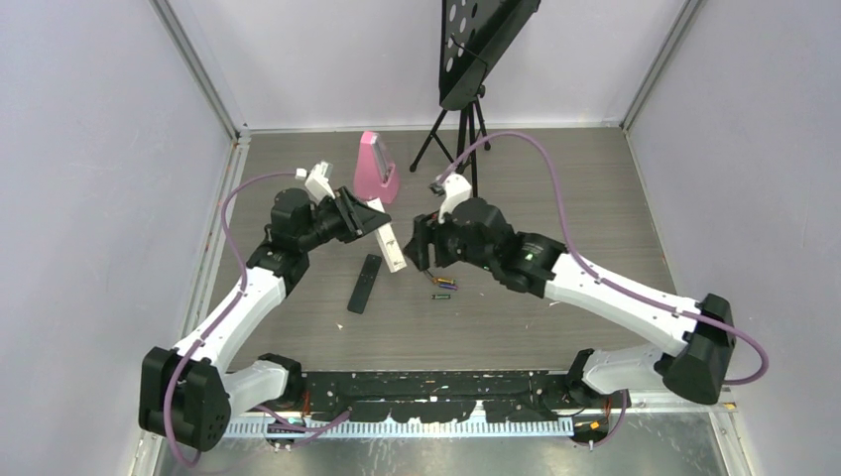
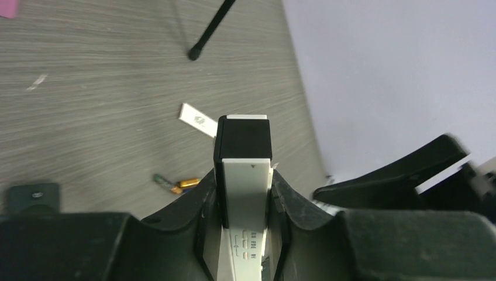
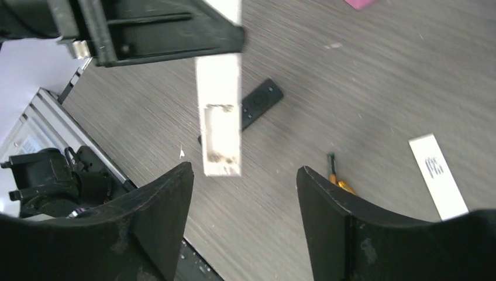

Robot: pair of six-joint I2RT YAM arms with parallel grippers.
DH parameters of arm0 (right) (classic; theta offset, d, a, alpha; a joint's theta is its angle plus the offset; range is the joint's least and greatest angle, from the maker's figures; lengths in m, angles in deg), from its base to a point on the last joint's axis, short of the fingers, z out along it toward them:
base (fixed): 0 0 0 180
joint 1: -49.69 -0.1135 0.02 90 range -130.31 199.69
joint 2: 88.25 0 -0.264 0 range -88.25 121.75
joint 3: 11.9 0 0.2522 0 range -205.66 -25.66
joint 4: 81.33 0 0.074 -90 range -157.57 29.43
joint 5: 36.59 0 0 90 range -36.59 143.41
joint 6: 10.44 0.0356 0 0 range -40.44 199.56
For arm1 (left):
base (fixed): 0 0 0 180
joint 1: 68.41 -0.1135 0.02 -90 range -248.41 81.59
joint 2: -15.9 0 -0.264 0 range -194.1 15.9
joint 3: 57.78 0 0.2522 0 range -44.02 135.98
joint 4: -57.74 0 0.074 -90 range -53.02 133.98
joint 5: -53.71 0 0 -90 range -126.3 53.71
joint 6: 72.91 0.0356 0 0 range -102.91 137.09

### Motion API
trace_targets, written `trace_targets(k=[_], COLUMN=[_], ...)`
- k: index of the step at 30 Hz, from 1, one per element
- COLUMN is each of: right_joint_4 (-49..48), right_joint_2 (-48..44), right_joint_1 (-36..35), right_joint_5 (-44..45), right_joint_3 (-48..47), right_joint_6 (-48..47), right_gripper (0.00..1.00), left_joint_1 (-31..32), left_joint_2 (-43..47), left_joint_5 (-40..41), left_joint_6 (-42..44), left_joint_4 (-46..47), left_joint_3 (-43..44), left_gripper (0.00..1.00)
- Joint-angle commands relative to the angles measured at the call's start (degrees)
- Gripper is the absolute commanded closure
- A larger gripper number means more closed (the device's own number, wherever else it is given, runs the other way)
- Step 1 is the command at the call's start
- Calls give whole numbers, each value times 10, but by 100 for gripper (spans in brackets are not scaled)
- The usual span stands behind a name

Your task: Load the batteries into the remote control

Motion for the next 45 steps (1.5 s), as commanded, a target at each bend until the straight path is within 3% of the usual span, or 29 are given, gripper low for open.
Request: trace_targets(k=[1,5,9,13,18,24,45], right_joint_4=[124,182,189,212,233,227,213], right_joint_2=[-50,5,95,182,230,252,341], right_joint_1=[34,63,72,76,76,76,76], right_joint_5=[-8,8,7,-5,-66,-46,5], right_joint_3=[8,6,-36,-92,-107,-106,-155], right_joint_6=[70,93,91,82,36,19,5], right_gripper=[36,60,72,70,57,57,61], left_joint_1=[-11,-13,-13,-14,-14,-14,-15], left_joint_2=[26,51,79,118,150,157,186], left_joint_5=[11,2,1,-18,-115,-194,-92], left_joint_6=[139,159,181,223,241,224,230], left_joint_4=[-45,-36,-59,-67,-14,60,6], left_joint_3=[18,-13,-22,-37,-67,-82,-69], left_gripper=[100,100,100,100,100,100,100])
